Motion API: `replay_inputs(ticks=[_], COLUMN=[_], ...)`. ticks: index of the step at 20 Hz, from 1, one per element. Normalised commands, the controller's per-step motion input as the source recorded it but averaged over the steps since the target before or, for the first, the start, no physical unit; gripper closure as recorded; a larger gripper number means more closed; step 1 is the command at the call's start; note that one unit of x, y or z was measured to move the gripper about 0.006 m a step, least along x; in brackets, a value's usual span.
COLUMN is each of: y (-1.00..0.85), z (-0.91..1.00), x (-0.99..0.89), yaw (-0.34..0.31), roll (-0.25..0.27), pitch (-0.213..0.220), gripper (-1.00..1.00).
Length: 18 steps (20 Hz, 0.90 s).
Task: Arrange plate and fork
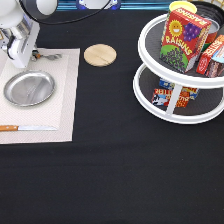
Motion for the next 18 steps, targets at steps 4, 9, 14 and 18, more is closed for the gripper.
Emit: replay_inputs(ticks=[4,9,14,18], y=[-0.06,0.06,0.09,0.19], z=[-0.12,0.0,0.06,0.02], x=[-0.17,-0.1,-0.13,-0.32], yaw=[0.066,0.12,0.151,0.167], roll=[0.005,-0.016,-0.021,-0.02], pitch=[0.007,-0.001,-0.002,-0.016], gripper=[1.0,1.0,1.0,1.0])
